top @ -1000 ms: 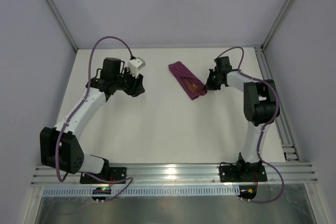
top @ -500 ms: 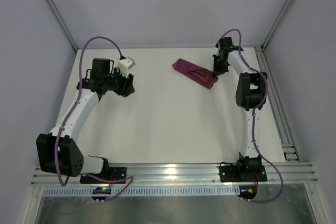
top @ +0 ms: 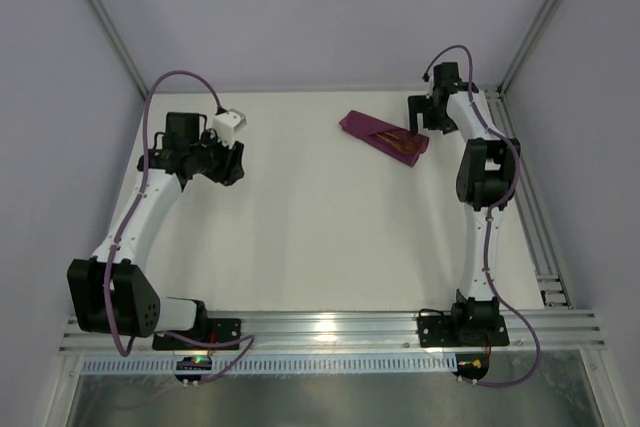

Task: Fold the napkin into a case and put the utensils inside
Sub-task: Move the smaller rectangle folded napkin to the corner of the board, then reset both arms

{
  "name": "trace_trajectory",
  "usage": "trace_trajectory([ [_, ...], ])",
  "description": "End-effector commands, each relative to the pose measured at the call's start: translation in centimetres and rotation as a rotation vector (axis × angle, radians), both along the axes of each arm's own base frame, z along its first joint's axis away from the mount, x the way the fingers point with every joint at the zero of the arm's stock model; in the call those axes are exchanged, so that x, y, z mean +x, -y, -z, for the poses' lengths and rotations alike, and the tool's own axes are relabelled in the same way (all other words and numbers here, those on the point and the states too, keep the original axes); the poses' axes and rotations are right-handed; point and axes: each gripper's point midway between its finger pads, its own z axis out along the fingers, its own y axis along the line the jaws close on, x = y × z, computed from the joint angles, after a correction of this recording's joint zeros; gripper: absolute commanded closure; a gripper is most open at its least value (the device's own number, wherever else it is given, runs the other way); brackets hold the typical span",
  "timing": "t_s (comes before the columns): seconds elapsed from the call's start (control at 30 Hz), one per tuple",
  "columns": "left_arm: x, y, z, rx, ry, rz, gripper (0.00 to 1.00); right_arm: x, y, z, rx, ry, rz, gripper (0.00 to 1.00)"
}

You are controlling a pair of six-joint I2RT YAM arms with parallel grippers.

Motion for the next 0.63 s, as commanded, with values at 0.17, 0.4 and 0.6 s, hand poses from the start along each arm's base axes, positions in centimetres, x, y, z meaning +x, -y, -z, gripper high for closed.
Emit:
trace_trajectory([
  [0.17, -0.3, -4.7, -3.2, 0.094, 0.094, -0.209, 0.01, -3.0, 5.7, -19.1, 0.058, 0.492, 0.352, 0.01],
  [0.4, -3.1, -11.3, -0.8, 0.202, 0.070, -0.485, 0.01, -11.9, 11.0, -18.6, 0.124, 0.523, 0.599, 0.01],
  [0.6, -5.4, -13.5, 0.8, 0.216, 0.080, -0.575, 0.01, -16.3, 11.0, -14.4, 0.059, 0.533, 0.582, 0.01],
])
